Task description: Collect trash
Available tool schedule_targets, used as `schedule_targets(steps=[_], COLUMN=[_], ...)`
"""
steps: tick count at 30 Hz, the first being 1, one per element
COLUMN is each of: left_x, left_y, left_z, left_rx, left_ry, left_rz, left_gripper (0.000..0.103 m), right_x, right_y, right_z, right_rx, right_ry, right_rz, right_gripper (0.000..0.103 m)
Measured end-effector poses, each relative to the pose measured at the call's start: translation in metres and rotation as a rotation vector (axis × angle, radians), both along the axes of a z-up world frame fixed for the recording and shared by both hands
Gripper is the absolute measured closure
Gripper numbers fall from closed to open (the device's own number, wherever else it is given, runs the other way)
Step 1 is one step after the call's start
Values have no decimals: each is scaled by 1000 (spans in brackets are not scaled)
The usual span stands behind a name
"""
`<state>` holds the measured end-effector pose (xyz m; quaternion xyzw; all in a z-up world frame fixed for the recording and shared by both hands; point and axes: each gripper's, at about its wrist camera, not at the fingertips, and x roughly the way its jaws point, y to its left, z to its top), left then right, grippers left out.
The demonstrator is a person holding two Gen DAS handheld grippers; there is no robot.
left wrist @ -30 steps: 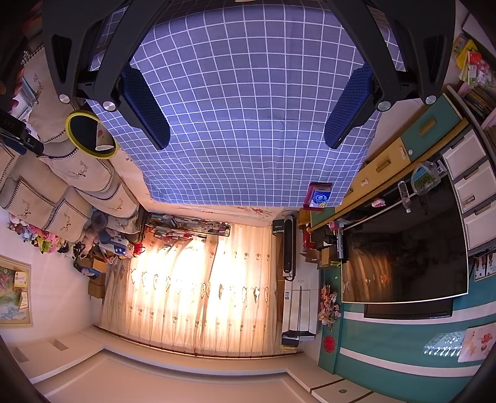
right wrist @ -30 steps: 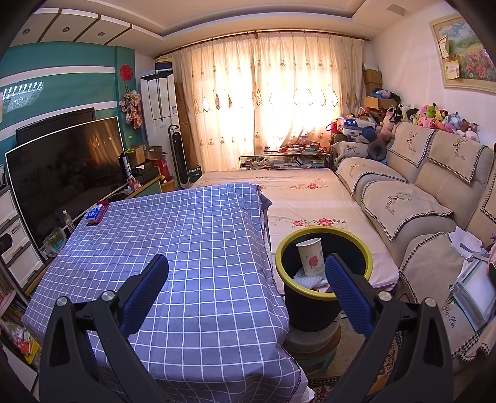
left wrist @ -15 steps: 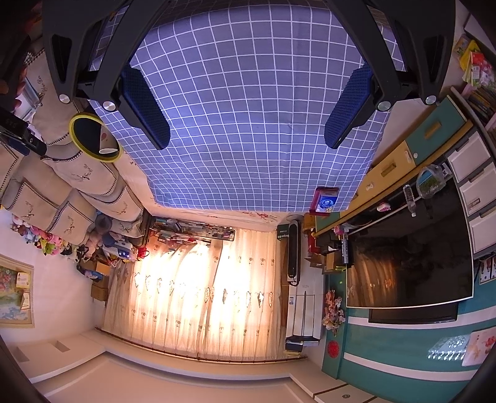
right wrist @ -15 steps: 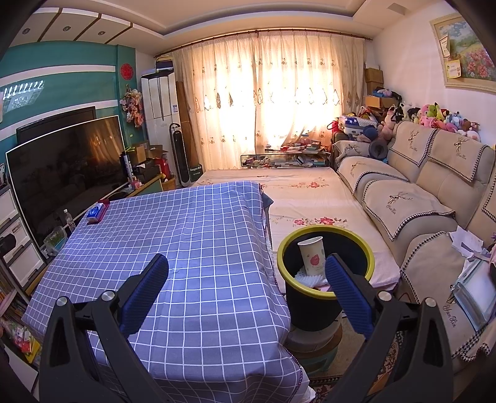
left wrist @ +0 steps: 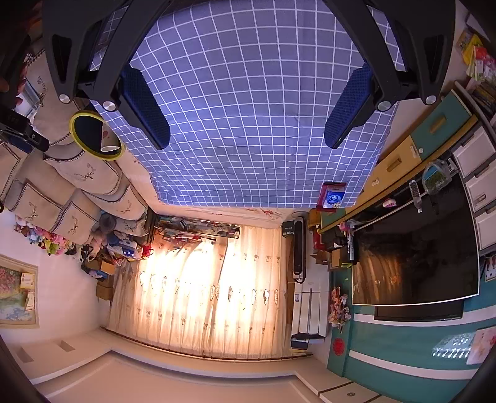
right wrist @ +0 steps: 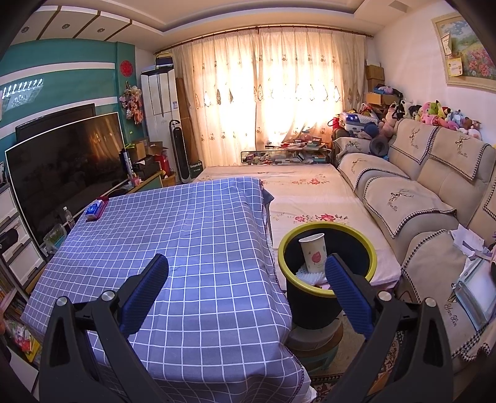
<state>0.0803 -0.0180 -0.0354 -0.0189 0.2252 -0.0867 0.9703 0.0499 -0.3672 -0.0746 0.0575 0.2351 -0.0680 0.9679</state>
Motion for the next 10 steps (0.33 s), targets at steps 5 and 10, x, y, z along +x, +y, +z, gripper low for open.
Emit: schedule_targets(steps=[5, 10], left_x=[49, 144], left_y=[5, 18], left_z=[-6, -34], left_rx=[8, 42], left_ry=[68, 171], left_rz=[17, 68], left_gripper=[5, 5], right_x=[31, 126], right_y=[4, 13], right_z=[5, -2], right_rx=[7, 67], right_ry=[-7, 62], right_rz=[22, 104], right_gripper=[7, 7])
